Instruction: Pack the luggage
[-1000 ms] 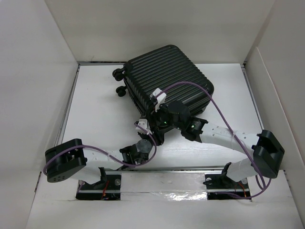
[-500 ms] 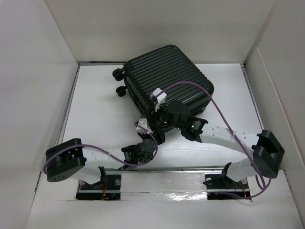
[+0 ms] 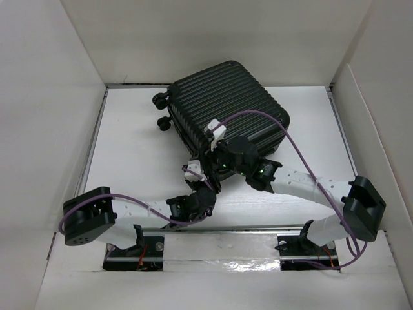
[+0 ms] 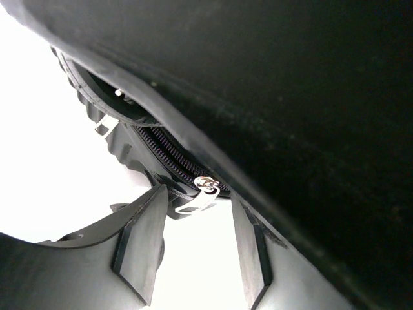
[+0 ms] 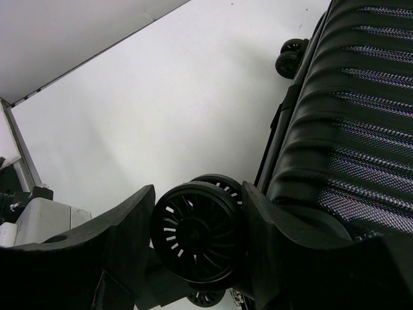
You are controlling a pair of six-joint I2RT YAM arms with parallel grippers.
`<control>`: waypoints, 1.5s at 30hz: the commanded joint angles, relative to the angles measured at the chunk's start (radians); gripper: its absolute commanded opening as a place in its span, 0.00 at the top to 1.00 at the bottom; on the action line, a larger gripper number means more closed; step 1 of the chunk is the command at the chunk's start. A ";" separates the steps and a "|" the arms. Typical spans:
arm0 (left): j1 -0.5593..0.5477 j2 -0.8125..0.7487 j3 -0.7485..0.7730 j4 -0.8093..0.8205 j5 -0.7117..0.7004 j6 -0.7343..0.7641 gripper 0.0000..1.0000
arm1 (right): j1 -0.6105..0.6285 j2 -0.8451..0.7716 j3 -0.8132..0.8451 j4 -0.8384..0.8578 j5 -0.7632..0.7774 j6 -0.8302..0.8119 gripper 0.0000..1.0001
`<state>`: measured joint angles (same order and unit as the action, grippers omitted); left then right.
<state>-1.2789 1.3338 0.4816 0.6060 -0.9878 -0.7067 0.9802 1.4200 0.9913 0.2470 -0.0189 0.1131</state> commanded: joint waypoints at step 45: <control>0.179 -0.169 -0.228 0.158 -0.109 0.180 1.00 | 0.037 -0.291 -0.171 0.186 -0.207 0.128 1.00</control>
<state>-1.1309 1.2148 0.2718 0.7757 -1.0740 -0.5613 0.9813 1.1896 0.7921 0.2687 -0.0959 0.1635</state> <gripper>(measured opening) 0.003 0.583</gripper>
